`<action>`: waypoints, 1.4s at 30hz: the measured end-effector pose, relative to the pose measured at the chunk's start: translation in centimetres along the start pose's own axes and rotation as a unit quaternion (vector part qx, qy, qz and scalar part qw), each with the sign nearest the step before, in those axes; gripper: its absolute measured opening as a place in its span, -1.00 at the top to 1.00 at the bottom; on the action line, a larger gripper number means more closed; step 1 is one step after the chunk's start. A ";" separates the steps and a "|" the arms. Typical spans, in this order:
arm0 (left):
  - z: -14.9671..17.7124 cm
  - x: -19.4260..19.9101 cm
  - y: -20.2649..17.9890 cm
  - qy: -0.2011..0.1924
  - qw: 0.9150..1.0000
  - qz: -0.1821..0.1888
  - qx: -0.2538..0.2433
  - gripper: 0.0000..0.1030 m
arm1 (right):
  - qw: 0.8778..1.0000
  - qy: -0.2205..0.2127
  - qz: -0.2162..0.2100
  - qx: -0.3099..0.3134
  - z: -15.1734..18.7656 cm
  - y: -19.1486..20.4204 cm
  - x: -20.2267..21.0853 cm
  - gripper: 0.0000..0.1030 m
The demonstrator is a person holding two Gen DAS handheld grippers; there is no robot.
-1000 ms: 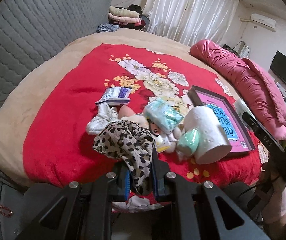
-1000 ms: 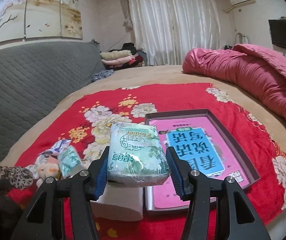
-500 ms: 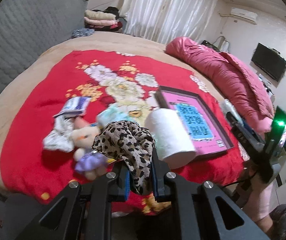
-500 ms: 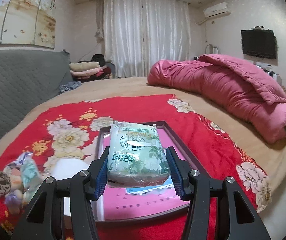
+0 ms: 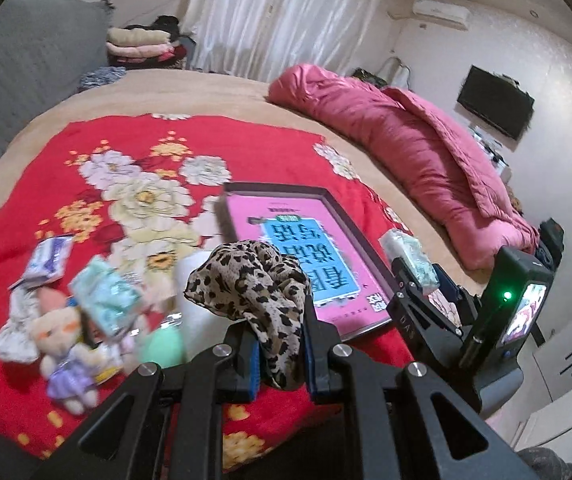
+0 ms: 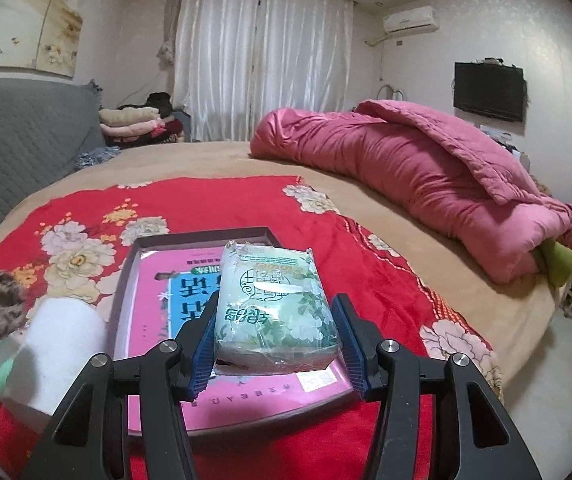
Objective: Organize soft objects
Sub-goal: 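Carry both items to the pink tray and release the cloth from the left tool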
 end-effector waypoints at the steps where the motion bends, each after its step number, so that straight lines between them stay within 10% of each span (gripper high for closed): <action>1: -0.1 -0.6 -0.5 0.003 1.000 0.001 -0.001 0.68 | 1.000 0.002 0.001 -0.001 0.1 -0.2 -0.1 -0.08; 42: 3.4 -18.6 -3.5 0.184 0.978 -0.067 -0.066 0.68 | 0.989 0.099 -0.073 -0.078 4.0 -2.7 -6.3 -0.08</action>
Point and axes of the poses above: each gripper's, at about its wrist camera, not at the fingertips, and x roughly against the way its jaws point, y to its left, z to its underside, the point moved 6 cm from there along -x, roughly the way its jaws point, and after that the axes turned 15 degrees about x, right-handed, at the moved point
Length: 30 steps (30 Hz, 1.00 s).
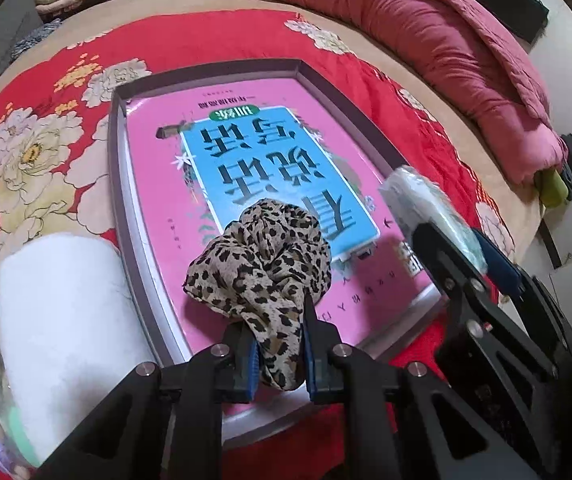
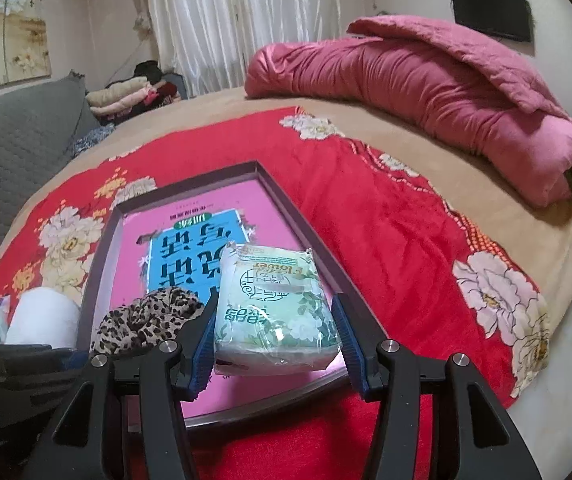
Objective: Organize soft objects
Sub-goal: 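Carry both items to the pink tray and release the cloth from the left tool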
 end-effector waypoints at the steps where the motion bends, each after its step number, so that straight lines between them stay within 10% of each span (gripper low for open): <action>1: 0.2 0.0 0.1 0.003 1.000 -0.004 -0.003 0.67 | 1.000 0.003 -0.002 0.000 0.1 0.1 -0.2 -0.08; 30: 3.0 3.7 -0.6 -0.024 0.998 0.004 -0.058 0.00 | 0.997 0.072 0.004 -0.006 1.6 -1.0 -3.4 -0.13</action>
Point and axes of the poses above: each gripper's, at about its wrist camera, not at the fingertips, and x roughly against the way its jaws point, y to its left, z to its underside, the point moved 6 cm from there along -x, roughly the way its jaws point, and after that the axes turned 15 degrees about x, right-handed, at the moved point
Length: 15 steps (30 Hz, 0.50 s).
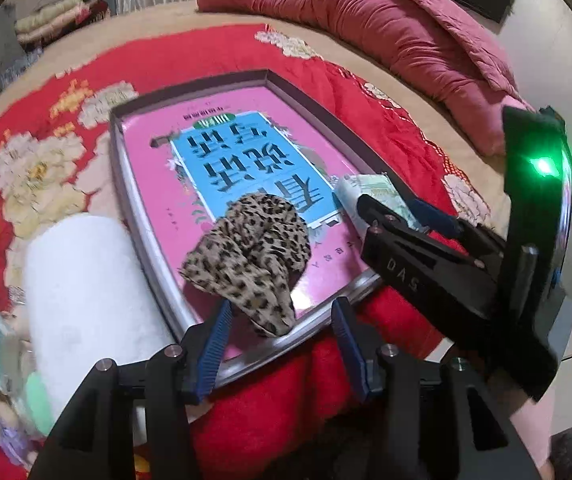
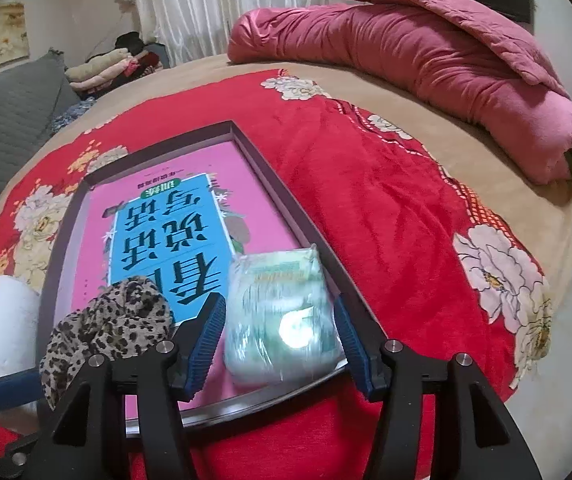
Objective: Organize soft objects
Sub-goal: 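Carry both items to the pink tray and release the cloth from the left tool, then lower the tissue pack onto the pink tray and open the right tool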
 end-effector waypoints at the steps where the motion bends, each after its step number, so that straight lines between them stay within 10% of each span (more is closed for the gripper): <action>1: 0.2 0.2 0.1 -0.006 1.000 -0.003 -0.003 0.00 | 1.000 0.001 0.003 0.000 0.0 -0.1 0.0 -0.15; 15: 0.4 2.3 1.0 -0.027 0.999 0.032 0.033 -0.01 | 0.999 -0.018 0.029 0.011 -0.2 -0.1 1.1 -0.45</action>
Point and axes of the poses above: each gripper's, at about its wrist camera, not at the fingertips, and x roughly against the way its jaws point, y to its left, z to its underside, the point moved 6 cm from there along -x, roughly the way its jaws point, and after that the axes turned 15 degrees about x, right-handed, at the moved point
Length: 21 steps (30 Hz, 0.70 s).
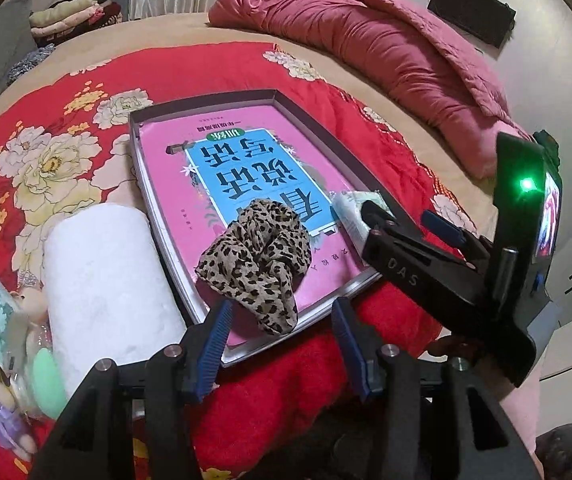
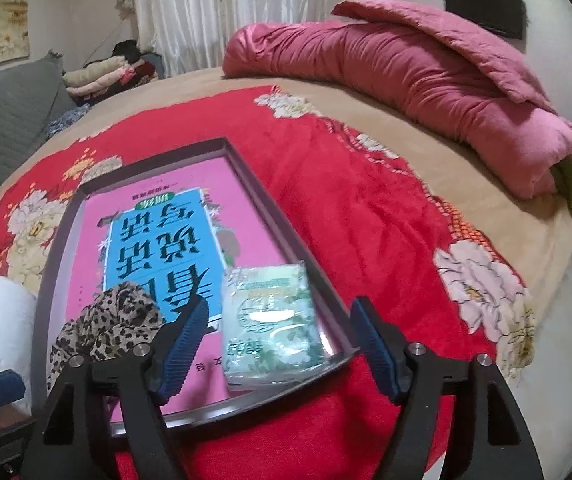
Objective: Organize soft objects
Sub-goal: 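Lower the tissue pack onto the pink tray and open the right tool, then move both tools back from the tray toward the pile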
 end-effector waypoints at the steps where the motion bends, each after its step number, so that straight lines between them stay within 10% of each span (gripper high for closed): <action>1: 0.0 0.1 0.0 -0.002 1.000 0.001 0.002 -0.01 | 1.000 -0.004 0.006 -0.003 0.0 -0.2 0.3 -0.46; 21: 0.2 3.9 1.8 -0.053 0.998 0.010 0.021 -0.24 | 0.992 -0.100 0.074 0.007 -1.2 -0.4 5.4 -0.49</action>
Point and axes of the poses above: each gripper's, at about its wrist camera, not at the fingertips, and x roughly against the way its jaws point, y to its left, z to its underside, the point moved 6 cm from there along -x, roughly the way its jaws point, and after that the axes turned 15 degrees about x, right-handed, at the moved point
